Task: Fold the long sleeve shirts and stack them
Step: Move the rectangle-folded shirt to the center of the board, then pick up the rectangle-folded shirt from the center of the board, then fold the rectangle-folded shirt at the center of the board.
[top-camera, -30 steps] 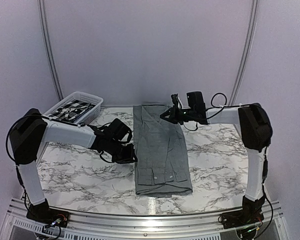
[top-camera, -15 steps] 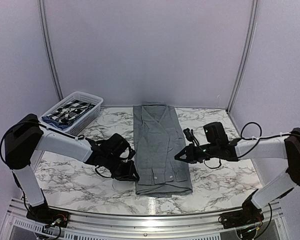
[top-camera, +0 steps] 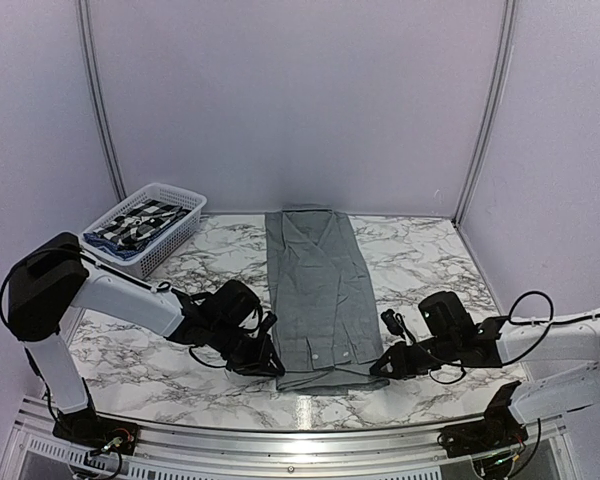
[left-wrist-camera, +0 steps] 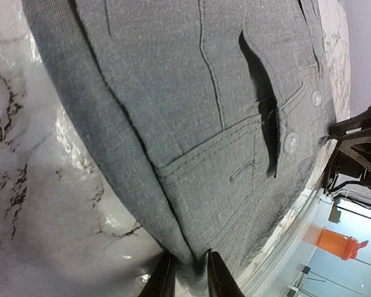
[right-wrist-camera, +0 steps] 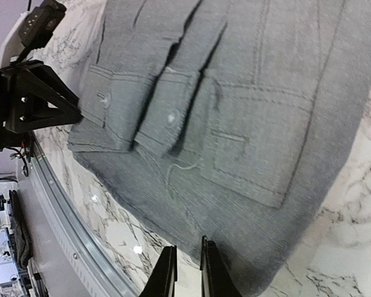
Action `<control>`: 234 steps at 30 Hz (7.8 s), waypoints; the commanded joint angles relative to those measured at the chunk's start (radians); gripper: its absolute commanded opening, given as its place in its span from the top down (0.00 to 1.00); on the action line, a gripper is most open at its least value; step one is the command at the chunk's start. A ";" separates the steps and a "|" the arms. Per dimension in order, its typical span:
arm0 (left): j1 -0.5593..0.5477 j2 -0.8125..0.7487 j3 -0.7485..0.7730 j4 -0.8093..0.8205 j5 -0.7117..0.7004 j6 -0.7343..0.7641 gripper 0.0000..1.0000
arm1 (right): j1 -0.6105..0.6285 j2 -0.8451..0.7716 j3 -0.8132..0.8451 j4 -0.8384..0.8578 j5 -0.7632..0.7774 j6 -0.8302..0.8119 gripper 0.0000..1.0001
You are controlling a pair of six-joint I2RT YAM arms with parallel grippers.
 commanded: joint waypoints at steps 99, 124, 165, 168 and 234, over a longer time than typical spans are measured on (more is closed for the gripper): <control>-0.005 -0.058 -0.084 -0.131 -0.113 -0.022 0.67 | 0.026 0.191 0.053 -0.033 0.054 0.124 0.52; -0.012 -0.046 -0.087 -0.005 -0.055 -0.080 0.97 | 0.026 0.197 0.084 0.028 0.025 0.148 0.94; 0.372 0.343 0.558 0.085 -0.028 -0.079 1.00 | -0.288 0.841 0.846 0.192 0.033 0.042 1.00; 0.381 0.392 0.567 0.118 -0.035 -0.095 1.00 | -0.308 0.936 0.885 0.220 0.006 0.058 1.00; 0.374 0.027 0.374 0.011 -0.250 0.084 0.21 | -0.339 0.429 0.612 0.054 0.142 -0.049 0.38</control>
